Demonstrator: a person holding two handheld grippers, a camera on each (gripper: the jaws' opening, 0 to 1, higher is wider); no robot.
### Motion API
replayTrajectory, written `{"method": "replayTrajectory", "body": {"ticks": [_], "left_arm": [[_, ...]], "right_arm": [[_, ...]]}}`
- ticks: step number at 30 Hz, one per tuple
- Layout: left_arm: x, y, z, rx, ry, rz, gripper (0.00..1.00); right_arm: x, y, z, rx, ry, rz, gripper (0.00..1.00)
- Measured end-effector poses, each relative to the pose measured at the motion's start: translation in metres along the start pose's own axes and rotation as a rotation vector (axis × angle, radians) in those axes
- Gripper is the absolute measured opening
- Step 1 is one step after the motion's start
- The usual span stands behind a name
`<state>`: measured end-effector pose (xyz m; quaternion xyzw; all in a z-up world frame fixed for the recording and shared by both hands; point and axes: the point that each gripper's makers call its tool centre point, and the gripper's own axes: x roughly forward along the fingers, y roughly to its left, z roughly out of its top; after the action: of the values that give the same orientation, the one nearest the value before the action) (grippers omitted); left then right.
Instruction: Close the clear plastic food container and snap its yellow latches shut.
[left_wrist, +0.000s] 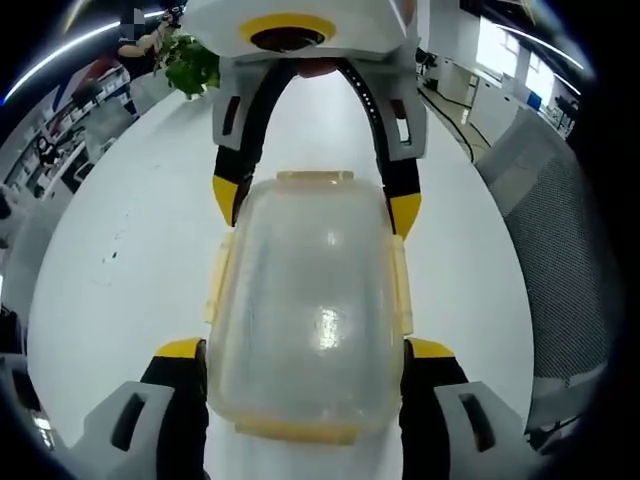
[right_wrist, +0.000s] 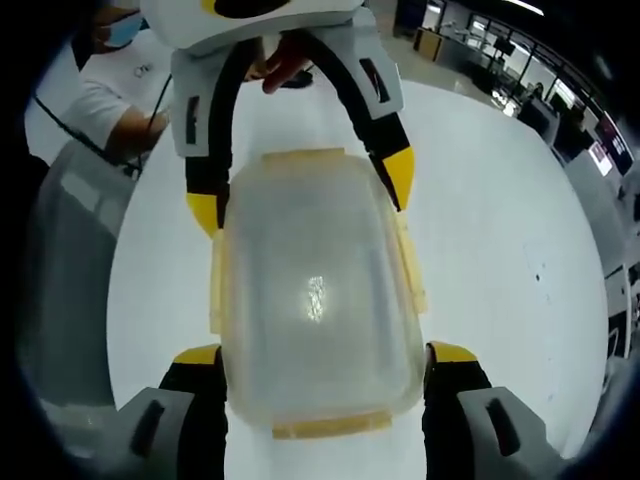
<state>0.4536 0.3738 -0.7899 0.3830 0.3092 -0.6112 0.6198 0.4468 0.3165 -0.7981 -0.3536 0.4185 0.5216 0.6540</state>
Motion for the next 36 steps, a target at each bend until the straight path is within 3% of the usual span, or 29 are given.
{"method": "replayTrajectory", "body": {"ticks": [12,29,36], "left_arm": [[0.0017,0.0068,0.0012,-0.016,-0.014,0.002,0.8],[0.0008,0.0055,0.0025,-0.018,0.005,0.002,0.81],[-0.004,0.0052,0.0077,-0.075,-0.041,-0.014,0.82]], "right_arm": [[0.0009,-0.0083,-0.0003,-0.018,0.017,0.007,0.81],[-0.0017,-0.0061,0.0008,-0.032,-0.021,0.003,0.82],[-0.0067,-0.0091,0.0021,-0.027,-0.041,0.012,0.82]]}}
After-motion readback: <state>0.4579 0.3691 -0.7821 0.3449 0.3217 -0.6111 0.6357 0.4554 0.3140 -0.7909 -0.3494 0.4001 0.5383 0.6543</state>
